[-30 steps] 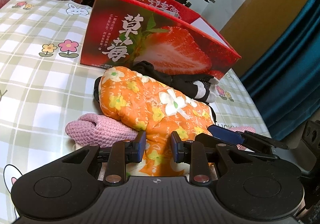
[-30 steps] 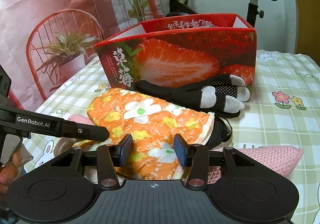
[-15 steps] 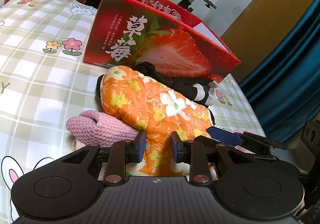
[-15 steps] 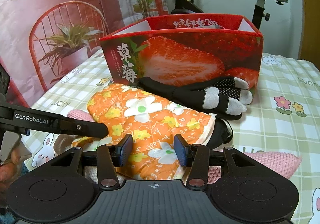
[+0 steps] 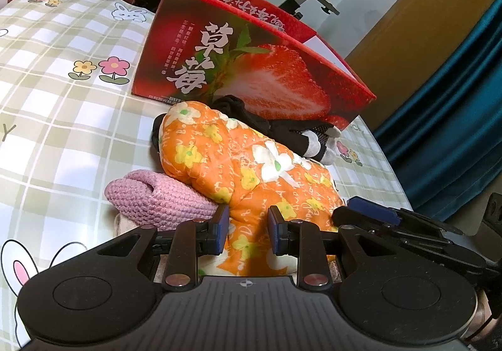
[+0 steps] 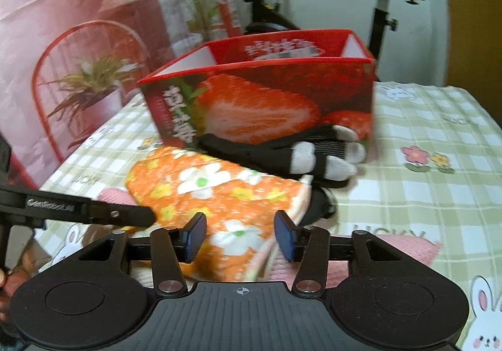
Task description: Organize soft objects
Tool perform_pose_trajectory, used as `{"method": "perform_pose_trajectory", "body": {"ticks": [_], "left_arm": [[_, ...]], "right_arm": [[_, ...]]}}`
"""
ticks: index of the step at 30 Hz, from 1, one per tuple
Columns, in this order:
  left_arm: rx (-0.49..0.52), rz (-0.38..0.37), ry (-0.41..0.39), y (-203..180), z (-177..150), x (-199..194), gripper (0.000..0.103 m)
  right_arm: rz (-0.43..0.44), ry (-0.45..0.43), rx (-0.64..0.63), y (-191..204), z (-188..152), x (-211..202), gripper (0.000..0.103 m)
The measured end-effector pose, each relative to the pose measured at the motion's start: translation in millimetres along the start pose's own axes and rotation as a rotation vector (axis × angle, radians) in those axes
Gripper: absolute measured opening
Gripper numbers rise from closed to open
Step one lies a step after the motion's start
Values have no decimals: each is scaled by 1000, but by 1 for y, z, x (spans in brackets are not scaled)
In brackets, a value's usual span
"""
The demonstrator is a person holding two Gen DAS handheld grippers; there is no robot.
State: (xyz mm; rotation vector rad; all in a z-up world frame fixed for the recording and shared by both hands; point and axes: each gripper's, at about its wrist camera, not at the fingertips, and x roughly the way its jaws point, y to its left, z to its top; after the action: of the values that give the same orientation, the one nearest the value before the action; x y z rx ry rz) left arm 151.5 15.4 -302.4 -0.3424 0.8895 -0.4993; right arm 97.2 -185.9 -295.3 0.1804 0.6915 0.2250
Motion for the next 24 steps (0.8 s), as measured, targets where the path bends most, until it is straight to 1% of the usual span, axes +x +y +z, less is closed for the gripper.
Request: {"method": "perform_pose_trajectory", "body": {"ticks": [1,5,9,13,14,16,17,19,22,24], "left_arm": [[1,0,1,0,0,0,28],[1,1,3,-1,0,1,28],[-2,2,4,0,1,1,28],[2,7,7,-1,1,2,28],[3,8,7,-1,1,2,28],[3,8,9,-1,1,2,28],[3,8,10,-1,2,1,28],[-1,8,12,-1,4,0,28],[-11,15,-6,0,7,-6,29],[-8,54,-33,1,11,-13,40]], "right_arm": [[-8,0,18,-4,0,0,49],[10,14,101,-18,-3,6,51],[37,32,130,-22,-1,16,53],[49,49,163,-25,1,25,52],[50,48,171,-25,1,26,50],[45,39,156,-23,1,25,41],[43,37,146,-22,2,24,39],[40,34,117,-18,4,23,27],[27,29,49,-10,6,22,16],[10,23,1,-5,7,21,14]]}}
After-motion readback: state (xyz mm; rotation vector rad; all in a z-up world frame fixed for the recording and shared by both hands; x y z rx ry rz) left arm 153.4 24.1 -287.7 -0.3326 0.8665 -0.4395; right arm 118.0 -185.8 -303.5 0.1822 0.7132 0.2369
